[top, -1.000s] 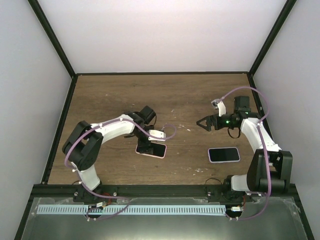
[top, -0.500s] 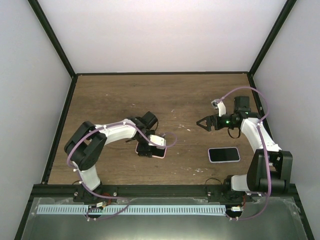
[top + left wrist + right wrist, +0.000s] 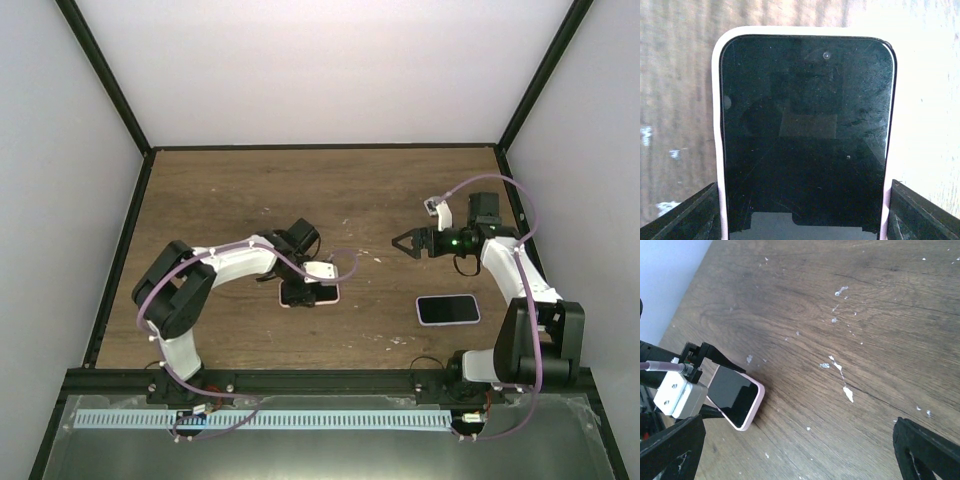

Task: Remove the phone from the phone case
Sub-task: Pick up the phone at the center of the board.

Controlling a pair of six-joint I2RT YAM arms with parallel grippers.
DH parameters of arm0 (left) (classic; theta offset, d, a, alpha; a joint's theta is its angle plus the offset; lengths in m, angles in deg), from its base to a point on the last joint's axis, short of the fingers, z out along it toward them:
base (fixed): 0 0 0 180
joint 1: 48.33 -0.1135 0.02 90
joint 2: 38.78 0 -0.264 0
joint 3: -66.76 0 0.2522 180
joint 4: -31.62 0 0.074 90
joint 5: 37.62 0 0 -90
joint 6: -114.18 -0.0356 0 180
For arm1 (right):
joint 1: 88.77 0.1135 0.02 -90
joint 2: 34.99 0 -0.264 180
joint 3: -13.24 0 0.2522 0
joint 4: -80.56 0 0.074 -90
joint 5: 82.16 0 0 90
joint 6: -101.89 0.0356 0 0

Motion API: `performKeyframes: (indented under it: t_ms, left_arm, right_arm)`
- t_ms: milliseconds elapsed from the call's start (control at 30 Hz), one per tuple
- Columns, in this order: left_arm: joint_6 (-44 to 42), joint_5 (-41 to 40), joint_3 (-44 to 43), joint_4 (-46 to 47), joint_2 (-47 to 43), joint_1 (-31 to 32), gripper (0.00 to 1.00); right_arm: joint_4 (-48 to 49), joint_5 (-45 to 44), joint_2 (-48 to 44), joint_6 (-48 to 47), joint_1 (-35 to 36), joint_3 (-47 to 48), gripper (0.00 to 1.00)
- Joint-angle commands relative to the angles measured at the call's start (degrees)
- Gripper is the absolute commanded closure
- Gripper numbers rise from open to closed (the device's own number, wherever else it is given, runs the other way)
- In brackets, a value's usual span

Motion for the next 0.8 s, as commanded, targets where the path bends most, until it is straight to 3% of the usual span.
performKeyframes:
  t_ms: [0,267,467,767]
  left_arm:
    - [12.2,-0.1,-2.7,7.2,-5.1,0.3,0.57]
    - [24.9,-6.9,-8.7,15.0,-8.6,0.5,0.65]
    - [28.4,-9.6,-13.4,16.5,-8.6,1.0,0.68]
    - [30.9,-11.3,-16.0,16.5,-9.8,1.7,0.68]
  right_arm:
    - [5.3,4.6,-1.4,7.2,0.2,-0.1,0.00]
    - [11.2,9.1,1.4,19.2,3.7,2.2,0.00]
    - [13.7,14.2,5.8,27.7,7.0,7.8,0.01]
    - [16.5,15.3,10.3,29.5,14.0,12.4,0.19]
